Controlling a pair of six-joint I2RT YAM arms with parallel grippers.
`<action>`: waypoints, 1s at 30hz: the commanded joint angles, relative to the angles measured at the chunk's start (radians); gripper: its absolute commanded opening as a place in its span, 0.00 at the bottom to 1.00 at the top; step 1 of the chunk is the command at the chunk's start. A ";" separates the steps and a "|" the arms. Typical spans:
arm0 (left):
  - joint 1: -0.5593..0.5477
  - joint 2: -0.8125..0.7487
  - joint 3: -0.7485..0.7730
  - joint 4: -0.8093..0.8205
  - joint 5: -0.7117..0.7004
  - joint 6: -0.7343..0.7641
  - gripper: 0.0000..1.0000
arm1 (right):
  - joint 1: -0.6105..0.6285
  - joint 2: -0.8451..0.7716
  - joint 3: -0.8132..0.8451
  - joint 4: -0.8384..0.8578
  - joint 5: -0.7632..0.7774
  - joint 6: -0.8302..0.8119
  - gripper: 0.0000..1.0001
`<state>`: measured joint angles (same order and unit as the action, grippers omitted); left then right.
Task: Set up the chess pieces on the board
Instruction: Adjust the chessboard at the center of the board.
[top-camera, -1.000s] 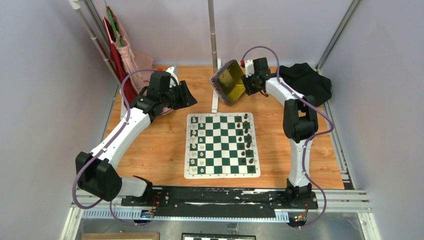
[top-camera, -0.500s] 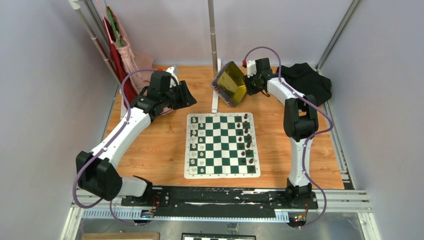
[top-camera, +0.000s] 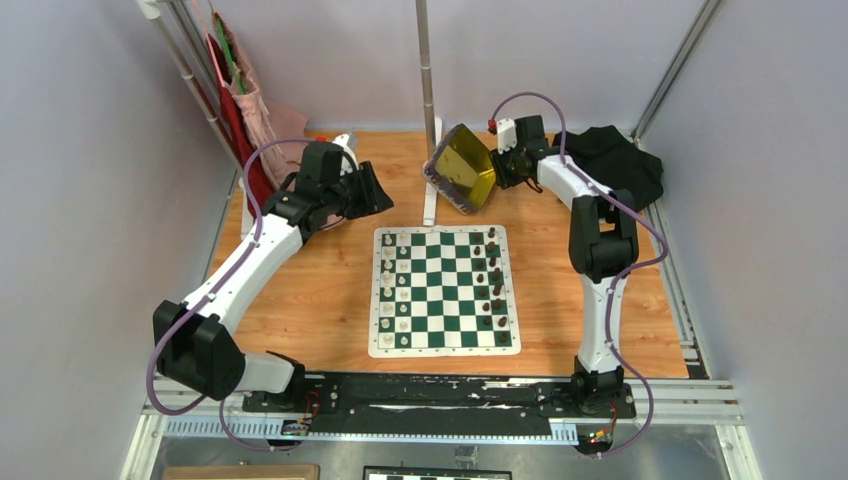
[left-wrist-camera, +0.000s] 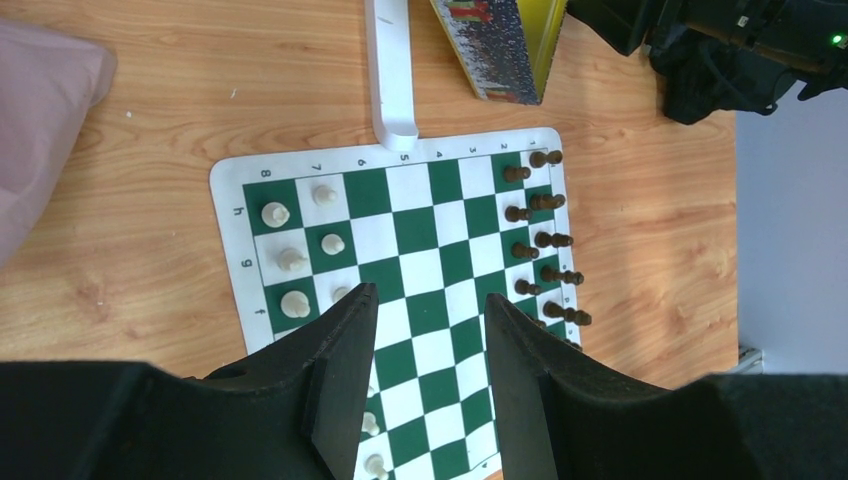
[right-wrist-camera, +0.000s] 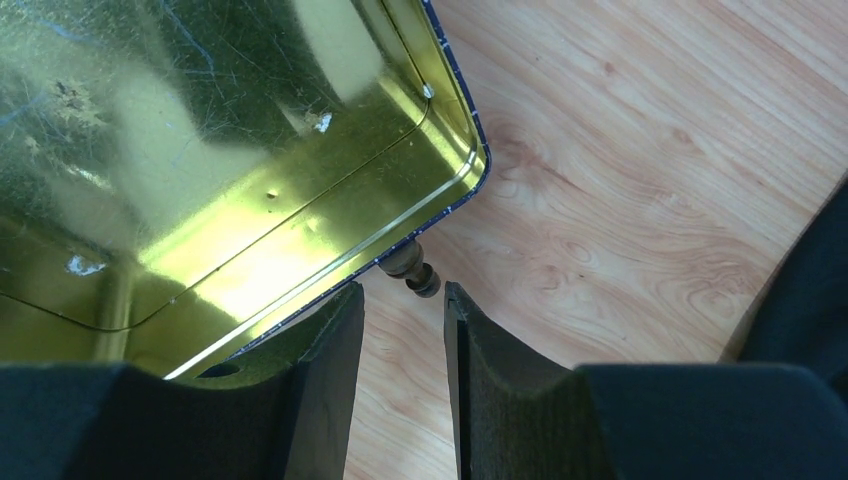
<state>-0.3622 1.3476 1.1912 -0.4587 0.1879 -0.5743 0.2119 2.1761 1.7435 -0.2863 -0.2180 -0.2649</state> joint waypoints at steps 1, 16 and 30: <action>0.006 0.006 0.013 0.004 -0.007 0.011 0.49 | -0.028 0.021 0.001 0.026 -0.029 -0.032 0.40; 0.006 0.027 0.021 -0.011 -0.023 0.004 0.49 | -0.057 0.065 0.058 0.049 -0.044 -0.037 0.39; 0.002 0.058 0.048 -0.014 -0.018 0.005 0.49 | -0.083 0.040 0.067 0.058 -0.054 -0.002 0.39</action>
<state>-0.3622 1.3991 1.1992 -0.4690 0.1726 -0.5755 0.1551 2.2379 1.7855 -0.2508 -0.2436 -0.2882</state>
